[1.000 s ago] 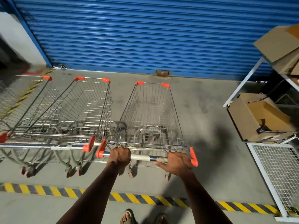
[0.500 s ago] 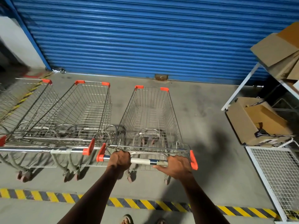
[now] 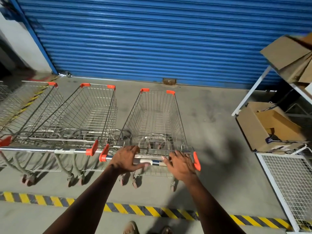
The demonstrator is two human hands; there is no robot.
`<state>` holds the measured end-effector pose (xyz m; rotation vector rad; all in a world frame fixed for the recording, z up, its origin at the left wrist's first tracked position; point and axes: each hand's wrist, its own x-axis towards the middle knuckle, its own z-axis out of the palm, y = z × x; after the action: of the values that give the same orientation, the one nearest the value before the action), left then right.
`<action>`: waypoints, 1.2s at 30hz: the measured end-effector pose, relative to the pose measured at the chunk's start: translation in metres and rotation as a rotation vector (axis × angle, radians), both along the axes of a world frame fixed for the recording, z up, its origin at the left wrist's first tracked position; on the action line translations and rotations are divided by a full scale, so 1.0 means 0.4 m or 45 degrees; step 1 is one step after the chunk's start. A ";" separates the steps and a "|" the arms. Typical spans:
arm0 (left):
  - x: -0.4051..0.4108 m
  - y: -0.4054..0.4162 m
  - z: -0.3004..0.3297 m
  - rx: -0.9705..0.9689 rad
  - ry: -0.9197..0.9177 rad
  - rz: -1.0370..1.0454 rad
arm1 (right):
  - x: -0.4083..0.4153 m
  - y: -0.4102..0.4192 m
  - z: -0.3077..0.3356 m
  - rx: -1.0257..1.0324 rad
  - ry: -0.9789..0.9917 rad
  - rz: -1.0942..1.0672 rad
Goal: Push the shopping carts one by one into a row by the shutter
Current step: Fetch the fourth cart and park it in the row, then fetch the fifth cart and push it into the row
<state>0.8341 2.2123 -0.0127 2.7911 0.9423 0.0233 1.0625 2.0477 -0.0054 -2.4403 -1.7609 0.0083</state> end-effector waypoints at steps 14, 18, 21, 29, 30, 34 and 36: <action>0.203 -0.185 0.354 0.475 -0.542 0.197 | 0.020 0.009 0.354 0.471 -0.327 -0.073; 0.187 -0.188 0.539 0.605 -0.684 0.230 | 0.005 -0.022 0.531 0.629 -0.405 -0.141; 0.162 -0.216 0.707 0.703 -0.824 0.235 | -0.020 -0.072 0.689 0.760 -0.448 -0.211; 0.184 -0.499 1.027 0.867 -1.119 -0.004 | -0.101 -0.395 1.038 1.017 -0.689 -0.429; 0.200 -0.552 1.048 0.864 -1.150 -0.056 | -0.103 -0.458 1.064 1.034 -0.727 -0.467; 0.267 -0.779 1.114 0.843 -1.266 -0.244 | -0.104 -0.735 1.135 1.057 -0.889 -0.634; 0.304 -0.915 1.139 0.820 -1.312 -0.329 | -0.101 -0.903 1.155 1.036 -0.977 -0.778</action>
<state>0.9556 1.8461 0.4428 2.6978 0.3092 1.7718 1.0219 1.6867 0.4565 -2.2752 -0.7557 -1.5159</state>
